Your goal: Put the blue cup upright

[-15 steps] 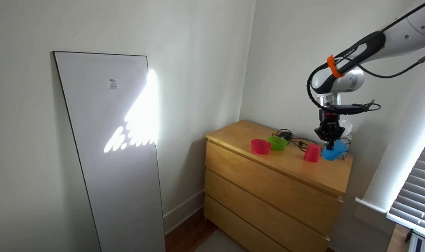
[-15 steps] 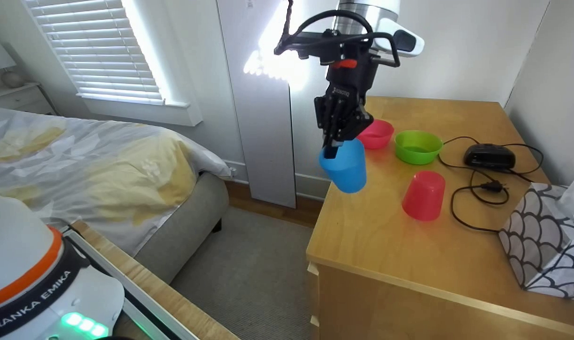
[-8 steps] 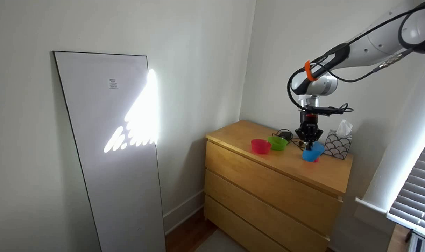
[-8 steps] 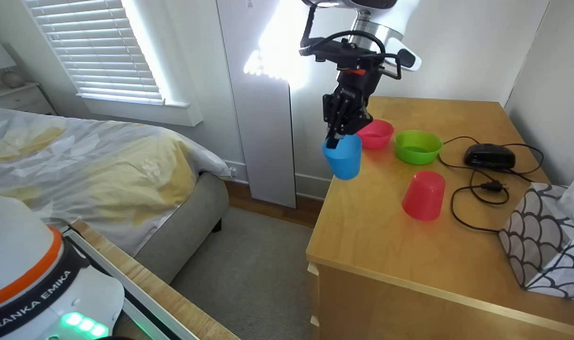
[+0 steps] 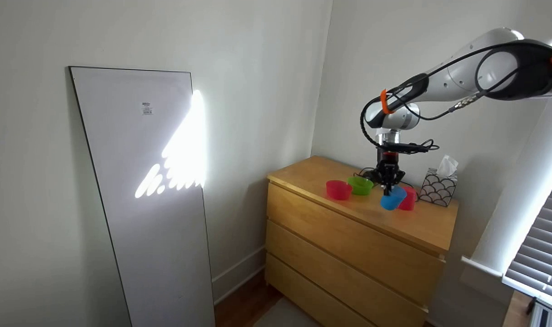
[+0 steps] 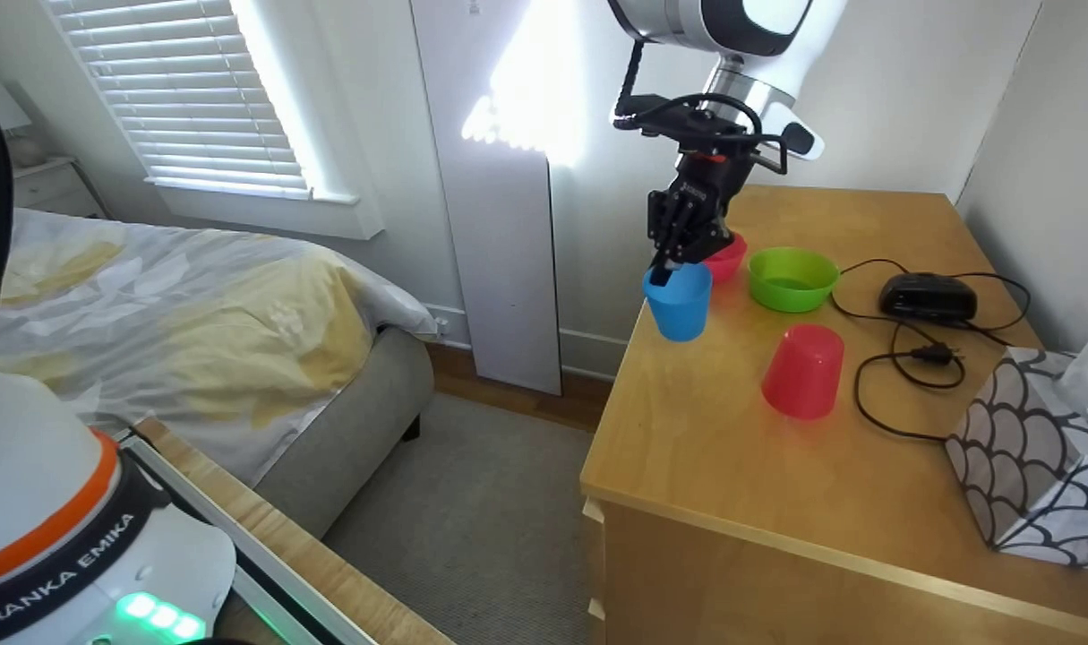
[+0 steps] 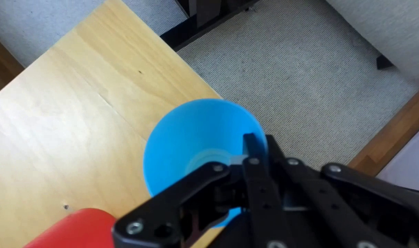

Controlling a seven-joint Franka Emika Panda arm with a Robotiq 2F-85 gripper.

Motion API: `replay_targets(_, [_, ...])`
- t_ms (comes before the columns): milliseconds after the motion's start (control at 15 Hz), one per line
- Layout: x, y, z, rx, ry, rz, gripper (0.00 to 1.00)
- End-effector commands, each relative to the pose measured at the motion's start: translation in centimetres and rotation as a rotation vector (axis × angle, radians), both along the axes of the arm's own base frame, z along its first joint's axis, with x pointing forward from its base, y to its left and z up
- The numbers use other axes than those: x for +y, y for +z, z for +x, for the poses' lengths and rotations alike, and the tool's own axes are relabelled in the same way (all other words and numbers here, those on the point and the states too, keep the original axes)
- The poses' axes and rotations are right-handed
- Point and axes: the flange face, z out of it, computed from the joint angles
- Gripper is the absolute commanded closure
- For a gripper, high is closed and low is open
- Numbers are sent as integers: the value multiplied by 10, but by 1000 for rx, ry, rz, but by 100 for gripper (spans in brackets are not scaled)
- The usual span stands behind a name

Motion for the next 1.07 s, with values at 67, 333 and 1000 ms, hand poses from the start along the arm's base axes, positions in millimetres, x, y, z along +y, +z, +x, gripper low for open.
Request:
replay_targets(67, [-20,-19,16,20,-64,37,92])
replay_targets(333, [-28,-21,20,20,-66,37,57])
replay_targets(1000, [-17,62,-24,-51,154,-36,0])
